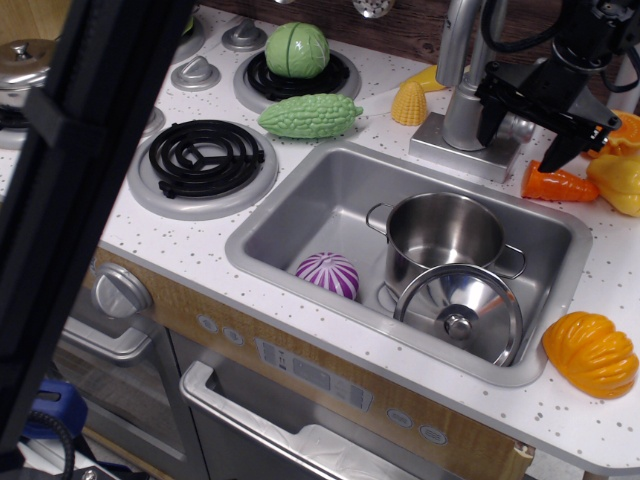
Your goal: Turn lever vertical to front
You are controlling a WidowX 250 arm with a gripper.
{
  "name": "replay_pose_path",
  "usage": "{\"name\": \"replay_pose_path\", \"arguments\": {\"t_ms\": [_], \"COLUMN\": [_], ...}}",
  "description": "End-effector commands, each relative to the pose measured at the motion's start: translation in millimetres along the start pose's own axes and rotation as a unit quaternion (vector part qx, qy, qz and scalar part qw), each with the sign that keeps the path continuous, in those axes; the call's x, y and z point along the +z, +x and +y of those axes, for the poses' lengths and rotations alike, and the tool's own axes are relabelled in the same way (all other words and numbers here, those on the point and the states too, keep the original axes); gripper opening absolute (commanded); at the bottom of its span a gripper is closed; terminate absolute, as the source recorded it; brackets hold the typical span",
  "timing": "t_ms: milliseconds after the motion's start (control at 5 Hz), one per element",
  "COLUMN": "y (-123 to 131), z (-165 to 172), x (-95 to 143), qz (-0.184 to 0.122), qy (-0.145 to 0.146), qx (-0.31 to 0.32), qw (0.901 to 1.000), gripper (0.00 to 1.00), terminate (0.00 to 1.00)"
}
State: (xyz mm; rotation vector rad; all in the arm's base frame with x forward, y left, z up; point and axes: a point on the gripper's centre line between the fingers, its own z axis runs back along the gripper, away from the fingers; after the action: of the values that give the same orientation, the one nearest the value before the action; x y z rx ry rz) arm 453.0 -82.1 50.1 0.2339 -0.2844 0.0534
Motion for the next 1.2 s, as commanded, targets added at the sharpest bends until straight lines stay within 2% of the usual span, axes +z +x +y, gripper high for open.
{"name": "replay_pose_path", "arguments": {"t_ms": [0, 400, 800, 1000], "y": [33, 51, 65, 64], "z": [17, 19, 17, 15], "x": [56, 63, 57, 55], "qz": [-0.102, -0.138, -0.152, -0.148], "qy": [-0.007, -0.001, -0.008, -0.016], "qx": [0.017, 0.011, 0.008, 0.018], "qw": [0.9946, 0.9904, 0.9883, 0.9888], "gripper": [1.00, 1.00, 1.00, 0.00], "terminate": [0.00, 0.00, 0.00, 0.00]}}
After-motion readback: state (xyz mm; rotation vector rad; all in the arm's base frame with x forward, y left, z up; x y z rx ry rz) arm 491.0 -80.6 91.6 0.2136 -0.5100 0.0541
